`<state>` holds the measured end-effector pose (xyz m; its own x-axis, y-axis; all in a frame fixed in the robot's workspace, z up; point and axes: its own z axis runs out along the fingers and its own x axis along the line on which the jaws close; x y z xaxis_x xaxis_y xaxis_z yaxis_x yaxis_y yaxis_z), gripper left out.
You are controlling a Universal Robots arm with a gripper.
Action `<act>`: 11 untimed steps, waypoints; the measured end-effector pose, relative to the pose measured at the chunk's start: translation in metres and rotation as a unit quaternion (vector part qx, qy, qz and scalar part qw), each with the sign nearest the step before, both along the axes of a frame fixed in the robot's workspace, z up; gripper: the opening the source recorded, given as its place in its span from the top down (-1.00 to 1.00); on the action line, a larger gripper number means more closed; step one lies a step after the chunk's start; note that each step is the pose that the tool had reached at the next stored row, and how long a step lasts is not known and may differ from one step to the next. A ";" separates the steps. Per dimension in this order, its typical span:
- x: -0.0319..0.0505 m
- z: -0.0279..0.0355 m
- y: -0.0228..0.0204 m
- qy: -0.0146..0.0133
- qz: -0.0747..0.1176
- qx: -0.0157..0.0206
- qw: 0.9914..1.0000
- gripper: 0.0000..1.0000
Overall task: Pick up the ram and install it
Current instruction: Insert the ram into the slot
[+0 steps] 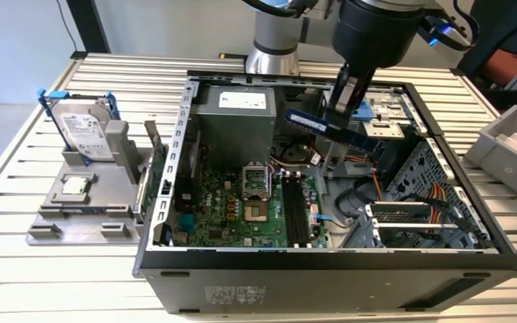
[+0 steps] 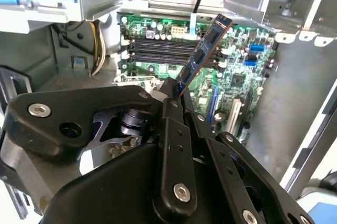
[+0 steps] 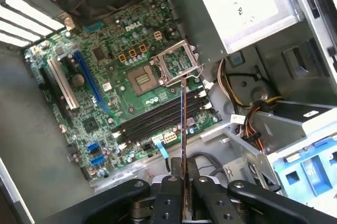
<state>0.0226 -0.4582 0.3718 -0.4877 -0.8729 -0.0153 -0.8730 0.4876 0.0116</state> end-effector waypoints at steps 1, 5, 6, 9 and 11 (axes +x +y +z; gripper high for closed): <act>0.0000 0.0000 0.0000 0.000 -0.009 0.000 1.000 1.00; 0.0000 -0.0003 0.0000 0.000 -0.045 0.000 0.999 1.00; 0.0000 -0.0003 0.0000 0.000 -0.055 0.000 0.999 1.00; 0.0000 -0.0005 0.0000 0.000 -0.082 0.000 0.997 1.00; 0.0000 -0.0007 0.0000 0.000 -0.100 0.000 0.995 1.00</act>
<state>0.0226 -0.4582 0.3712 -0.6518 -0.7583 -0.0154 -0.7584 0.6517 0.0116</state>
